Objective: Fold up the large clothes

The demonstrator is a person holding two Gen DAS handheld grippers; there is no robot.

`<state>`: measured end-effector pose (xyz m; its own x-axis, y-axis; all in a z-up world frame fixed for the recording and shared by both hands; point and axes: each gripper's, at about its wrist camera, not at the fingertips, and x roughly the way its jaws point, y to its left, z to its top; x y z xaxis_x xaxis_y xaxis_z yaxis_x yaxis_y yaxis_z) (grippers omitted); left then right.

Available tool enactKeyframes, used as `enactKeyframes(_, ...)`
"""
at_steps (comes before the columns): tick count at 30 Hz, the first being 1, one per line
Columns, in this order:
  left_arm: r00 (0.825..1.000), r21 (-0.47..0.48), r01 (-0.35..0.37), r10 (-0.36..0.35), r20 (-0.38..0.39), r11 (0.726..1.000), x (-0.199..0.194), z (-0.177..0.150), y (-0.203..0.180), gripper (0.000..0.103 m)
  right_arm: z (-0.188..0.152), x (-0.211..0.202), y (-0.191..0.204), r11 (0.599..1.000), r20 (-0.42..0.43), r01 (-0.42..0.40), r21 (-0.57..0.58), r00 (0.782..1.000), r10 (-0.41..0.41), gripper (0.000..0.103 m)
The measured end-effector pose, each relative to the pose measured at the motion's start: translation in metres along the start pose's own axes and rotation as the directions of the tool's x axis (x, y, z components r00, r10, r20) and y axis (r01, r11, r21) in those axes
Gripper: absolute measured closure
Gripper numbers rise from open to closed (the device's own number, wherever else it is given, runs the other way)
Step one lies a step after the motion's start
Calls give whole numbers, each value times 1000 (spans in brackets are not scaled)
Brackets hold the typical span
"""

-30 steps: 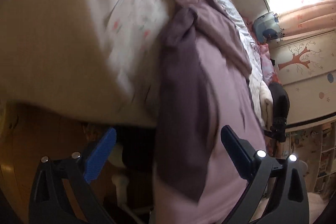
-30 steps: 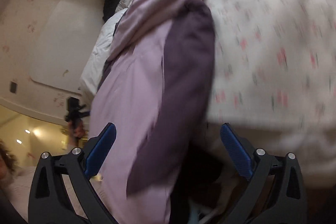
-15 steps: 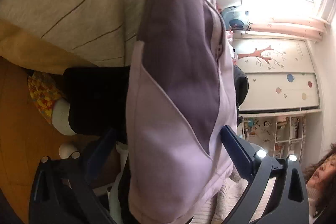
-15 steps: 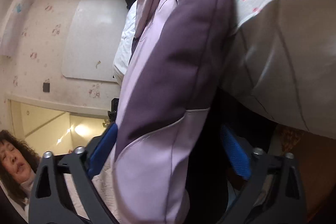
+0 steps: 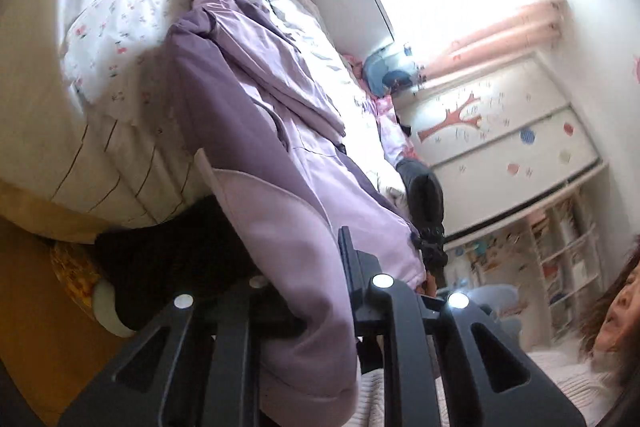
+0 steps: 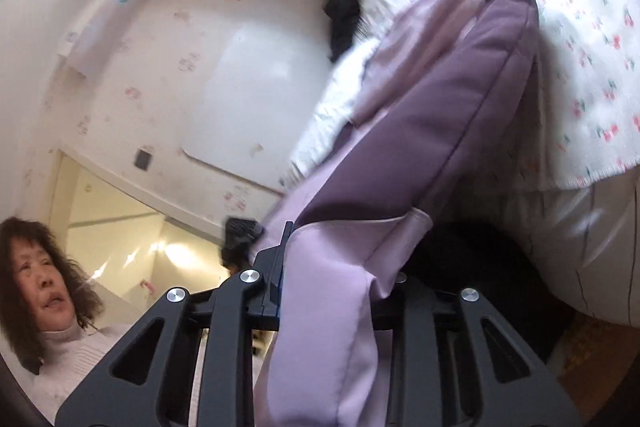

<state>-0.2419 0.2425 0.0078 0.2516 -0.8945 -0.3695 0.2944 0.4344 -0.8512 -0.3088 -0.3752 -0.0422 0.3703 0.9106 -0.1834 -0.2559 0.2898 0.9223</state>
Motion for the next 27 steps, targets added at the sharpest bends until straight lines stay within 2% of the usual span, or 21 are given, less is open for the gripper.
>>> enactKeyframes(3, 1000, -58, 0, -1, -27, 998, 0, -5, 25, 85, -17, 1, -28, 992, -120, 115, 61, 987, -107, 74)
enactKeyframes(4, 999, -103, 0, -5, -43, 995, 0, -10, 40, 85, -25, 0, -39, 989, -135, 114, 98, 986, -100, 74)
enactKeyframes(7, 998, -185, -44, 35, -54, 982, 2, -25, 68, 85, -37, -8, -39, 994, -72, 56, 98, 996, -49, 74)
enactKeyframes(9, 999, -190, -42, 43, 2, 981, -1, -30, 65, 85, -36, -7, -29, 997, -22, 32, 69, 999, -30, 74)
enactKeyframes(11, 997, -161, -8, 20, 74, 987, -9, -27, 47, 86, -30, -10, -7, 999, 69, -37, 4, 997, 36, 76)
enactKeyframes(15, 991, -42, 43, -37, 131, 998, -17, -15, -15, 87, -8, -5, 47, 984, 185, -129, -125, 971, 151, 76)
enactKeyframes(17, 986, 13, 86, -87, 144, 996, -25, -14, -40, 87, -1, -12, 72, 966, 223, -189, -178, 948, 226, 76)
enactKeyframes(19, 977, 63, 138, -146, 155, 988, -39, -17, -58, 87, -1, -29, 87, 950, 244, -228, -214, 929, 278, 76)
enactKeyframes(21, 972, 102, 161, -175, 158, 982, -54, -24, -64, 87, -11, -47, 98, 940, 259, -237, -245, 918, 299, 76)
enactKeyframes(23, 975, 103, 162, -175, 138, 981, -64, -33, -54, 87, -25, -57, 96, 944, 269, -226, -240, 919, 289, 76)
enactKeyframes(24, 982, 81, 144, -152, 111, 986, -64, -38, -42, 87, -34, -63, 89, 950, 273, -216, -226, 922, 274, 76)
enactKeyframes(27, 992, -35, 119, -117, 55, 992, -59, -57, 5, 87, -65, -60, 52, 970, 265, -212, -120, 934, 237, 76)
